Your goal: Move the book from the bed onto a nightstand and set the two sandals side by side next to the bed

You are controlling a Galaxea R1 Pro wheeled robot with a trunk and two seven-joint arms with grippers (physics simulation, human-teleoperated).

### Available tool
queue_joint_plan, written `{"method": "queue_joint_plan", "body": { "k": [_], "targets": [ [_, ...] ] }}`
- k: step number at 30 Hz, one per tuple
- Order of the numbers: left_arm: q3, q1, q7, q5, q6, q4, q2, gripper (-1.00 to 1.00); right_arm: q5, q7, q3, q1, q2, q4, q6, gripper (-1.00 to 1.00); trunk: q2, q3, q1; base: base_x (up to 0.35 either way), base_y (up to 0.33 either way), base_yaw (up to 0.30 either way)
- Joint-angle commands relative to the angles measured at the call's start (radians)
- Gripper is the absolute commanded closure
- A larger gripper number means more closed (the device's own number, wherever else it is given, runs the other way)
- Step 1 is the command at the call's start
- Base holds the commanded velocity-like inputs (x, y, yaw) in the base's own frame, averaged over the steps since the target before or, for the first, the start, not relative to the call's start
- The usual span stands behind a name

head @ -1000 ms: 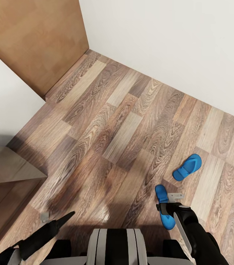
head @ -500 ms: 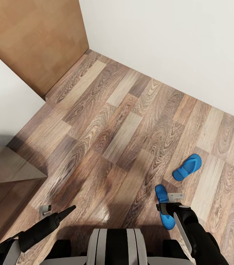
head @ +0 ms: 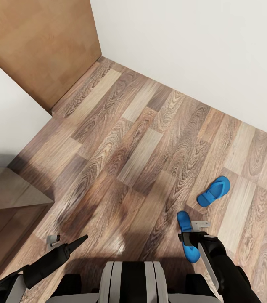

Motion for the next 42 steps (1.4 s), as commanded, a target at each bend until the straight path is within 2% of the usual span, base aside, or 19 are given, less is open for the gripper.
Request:
{"method": "queue_joint_plan", "body": {
  "k": [1, 11, 17, 42],
  "targets": [
    [0.0, 0.0, -0.002, 0.004, 0.009, 0.0, 0.0, -1.0, 0.001, -0.001, 0.0, 0.0, 0.0, -0.001, 0.005, -1.0, 0.0, 0.0, 0.0, 0.0, 0.0, 0.0],
    [0.0, 0.0, -0.002, 0.005, 0.01, 0.001, -0.001, -1.0, 0.001, -0.001, -0.006, 0.0, 0.0, -0.001, 0.005, -1.0, 0.0, 0.0, 0.0, 0.0, 0.0, 0.0],
    [0.001, 0.0, -0.002, 0.005, 0.011, 0.001, -0.001, -1.0, 0.001, -0.001, -0.004, 0.0, 0.0, -0.001, 0.005, -1.0, -0.002, -0.024, 0.003, 0.0, 0.0, 0.0],
    [0.002, 0.0, -0.002, 0.005, 0.012, 0.001, -0.001, -1.0, 0.001, -0.001, -0.005, 0.0, 0.0, -0.002, 0.004, -1.0, -0.002, -0.024, 0.003, 0.0, 0.0, 0.0]
  ]
}}
